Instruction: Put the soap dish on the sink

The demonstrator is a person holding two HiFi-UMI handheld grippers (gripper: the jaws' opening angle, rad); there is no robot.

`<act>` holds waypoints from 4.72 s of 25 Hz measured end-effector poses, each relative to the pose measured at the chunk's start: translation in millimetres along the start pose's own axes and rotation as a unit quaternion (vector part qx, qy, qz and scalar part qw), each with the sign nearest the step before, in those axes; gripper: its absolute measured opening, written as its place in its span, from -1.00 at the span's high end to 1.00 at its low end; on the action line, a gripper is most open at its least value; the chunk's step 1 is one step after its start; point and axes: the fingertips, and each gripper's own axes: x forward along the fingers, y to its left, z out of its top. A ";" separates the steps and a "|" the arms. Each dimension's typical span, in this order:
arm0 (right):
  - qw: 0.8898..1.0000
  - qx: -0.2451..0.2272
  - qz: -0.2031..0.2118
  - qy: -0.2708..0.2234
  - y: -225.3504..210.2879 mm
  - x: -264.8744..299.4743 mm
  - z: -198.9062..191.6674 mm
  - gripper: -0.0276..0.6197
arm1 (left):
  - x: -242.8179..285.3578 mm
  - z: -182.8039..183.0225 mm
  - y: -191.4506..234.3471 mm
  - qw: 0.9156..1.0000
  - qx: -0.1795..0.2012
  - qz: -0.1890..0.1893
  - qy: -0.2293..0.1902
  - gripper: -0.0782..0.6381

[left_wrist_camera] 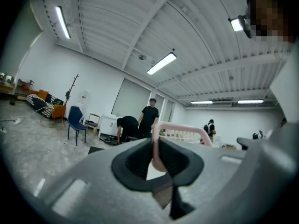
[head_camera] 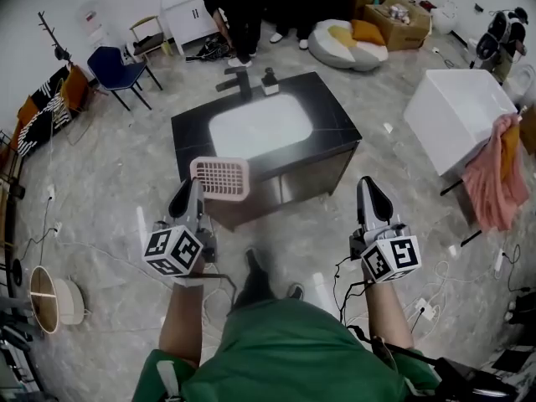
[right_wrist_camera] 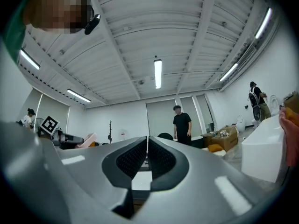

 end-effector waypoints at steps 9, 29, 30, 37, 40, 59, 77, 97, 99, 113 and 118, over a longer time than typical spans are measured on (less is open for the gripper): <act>1.000 -0.007 0.012 0.022 8.8 81.2 -20.3 0.89 | 45.7 0.5 74.4 0.999 -0.022 0.025 0.001 0.66; 0.995 -0.032 0.027 0.092 72.7 350.0 -93.8 0.89 | 210.7 -3.1 320.3 0.994 -0.095 0.054 0.030 0.66; 0.995 -0.033 0.029 0.095 73.2 358.3 -96.5 0.89 | 215.2 -5.6 327.6 0.993 -0.101 0.058 0.031 0.66; 0.992 -0.012 0.053 0.114 58.4 415.7 -126.7 0.89 | 256.8 -25.0 353.5 0.988 -0.120 0.082 0.047 0.66; 0.990 0.001 0.074 0.117 51.8 449.1 -135.2 0.89 | 280.3 -30.5 364.2 0.987 -0.115 0.097 0.062 0.66; 0.970 0.070 0.143 0.184 -42.8 602.2 -206.7 0.89 | 423.7 -112.0 462.3 0.954 -0.135 0.214 0.162 0.66; 0.962 0.053 0.072 0.257 -57.4 613.6 -282.2 0.90 | 505.3 -229.5 562.0 0.926 -0.157 0.235 0.251 0.66; 0.966 0.052 0.103 0.230 -29.0 634.6 -256.5 0.89 | 472.5 -136.1 548.2 0.950 -0.087 0.246 0.174 0.60; 0.969 0.048 0.108 0.217 -24.6 638.8 -243.8 0.89 | 466.4 -100.1 531.2 0.962 -0.062 0.223 0.146 0.63; 0.982 -0.019 0.167 0.085 29.0 659.5 -136.2 0.89 | 409.5 86.4 393.3 0.989 0.102 0.107 0.006 0.65; 0.981 -0.057 0.182 0.038 47.4 655.1 -90.1 0.89 | 400.0 128.4 354.1 0.983 0.153 0.094 -0.029 0.65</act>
